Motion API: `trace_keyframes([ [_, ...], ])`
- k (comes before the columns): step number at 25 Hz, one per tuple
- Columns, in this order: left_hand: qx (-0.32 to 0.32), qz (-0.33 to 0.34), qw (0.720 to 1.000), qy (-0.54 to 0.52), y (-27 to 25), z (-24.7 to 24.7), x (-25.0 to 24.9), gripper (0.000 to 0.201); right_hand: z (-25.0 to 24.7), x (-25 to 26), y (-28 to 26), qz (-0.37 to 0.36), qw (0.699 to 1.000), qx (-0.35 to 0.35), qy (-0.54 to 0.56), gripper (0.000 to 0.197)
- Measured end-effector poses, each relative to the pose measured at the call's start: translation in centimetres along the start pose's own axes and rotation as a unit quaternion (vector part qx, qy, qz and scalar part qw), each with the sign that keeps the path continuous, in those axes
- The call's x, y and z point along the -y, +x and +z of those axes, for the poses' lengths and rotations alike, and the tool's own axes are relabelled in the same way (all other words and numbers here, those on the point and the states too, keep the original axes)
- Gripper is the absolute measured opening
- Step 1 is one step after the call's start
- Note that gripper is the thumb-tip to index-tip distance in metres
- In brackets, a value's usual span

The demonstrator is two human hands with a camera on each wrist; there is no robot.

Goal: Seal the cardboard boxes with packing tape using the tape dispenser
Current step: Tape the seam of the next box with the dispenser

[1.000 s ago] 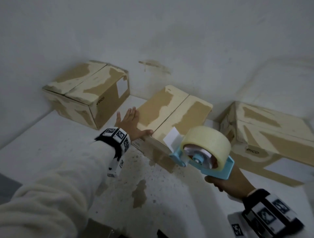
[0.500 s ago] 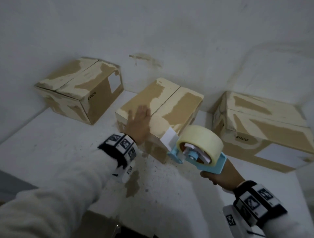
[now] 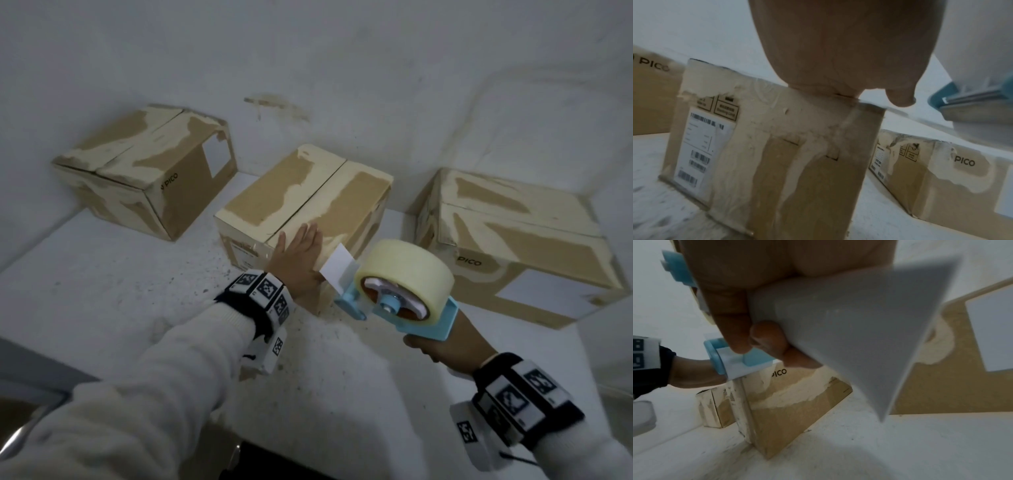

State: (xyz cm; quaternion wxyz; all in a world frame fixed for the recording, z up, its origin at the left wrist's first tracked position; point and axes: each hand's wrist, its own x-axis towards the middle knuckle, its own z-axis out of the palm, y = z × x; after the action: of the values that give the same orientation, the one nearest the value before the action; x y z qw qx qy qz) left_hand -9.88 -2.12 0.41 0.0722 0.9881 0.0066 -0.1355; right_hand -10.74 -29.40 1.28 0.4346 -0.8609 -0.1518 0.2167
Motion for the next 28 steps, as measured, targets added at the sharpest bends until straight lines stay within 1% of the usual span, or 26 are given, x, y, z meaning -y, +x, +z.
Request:
trace_keyframes([
  [2,0.003,-0.002,1.000,-0.011,-0.1,-0.2,0.0,0.086,-0.5,-0.3,-0.3,0.000,1.000,-0.006,-0.001,0.019],
  [5,0.003,-0.015,1.000,0.022,-0.1,-0.3,-0.5,0.083,-0.2,0.0,0.1,0.004,1.000,-0.003,-0.026,0.027],
  [7,-0.020,-0.034,0.999,0.027,-0.3,-0.1,-1.1,0.077,0.5,0.1,0.6,0.021,1.000,-0.011,-0.010,0.029],
  [9,-0.048,-0.059,0.997,0.001,-0.7,0.3,-1.5,0.075,1.3,0.1,0.9,0.041,0.999,-0.015,0.012,0.028],
  [12,-0.060,-0.079,0.995,-0.027,-1.2,1.1,-1.6,0.075,2.4,0.0,1.6,0.073,0.996,-0.016,0.055,0.025],
  [14,-0.067,-0.076,0.994,-0.035,-1.3,1.3,-1.4,0.078,3.1,-0.3,2.2,0.091,0.993,-0.015,0.074,0.022],
  [17,-0.089,-0.076,0.992,-0.044,-1.2,1.6,-1.2,0.075,4.1,-0.7,2.9,0.111,0.990,-0.009,0.083,0.018],
  [23,-0.125,-0.065,0.988,-0.056,-1.3,2.0,-1.2,0.082,4.6,-1.7,3.3,0.130,0.986,-0.009,0.106,0.021],
  [26,-0.154,-0.050,0.985,-0.065,-1.6,2.0,-0.7,0.081,3.8,-2.1,2.8,0.132,0.984,-0.031,0.120,0.025],
  [28,-0.137,-0.044,0.988,-0.050,-1.7,1.6,-0.3,0.079,2.7,-2.1,2.5,0.125,0.983,-0.054,0.126,0.027],
])
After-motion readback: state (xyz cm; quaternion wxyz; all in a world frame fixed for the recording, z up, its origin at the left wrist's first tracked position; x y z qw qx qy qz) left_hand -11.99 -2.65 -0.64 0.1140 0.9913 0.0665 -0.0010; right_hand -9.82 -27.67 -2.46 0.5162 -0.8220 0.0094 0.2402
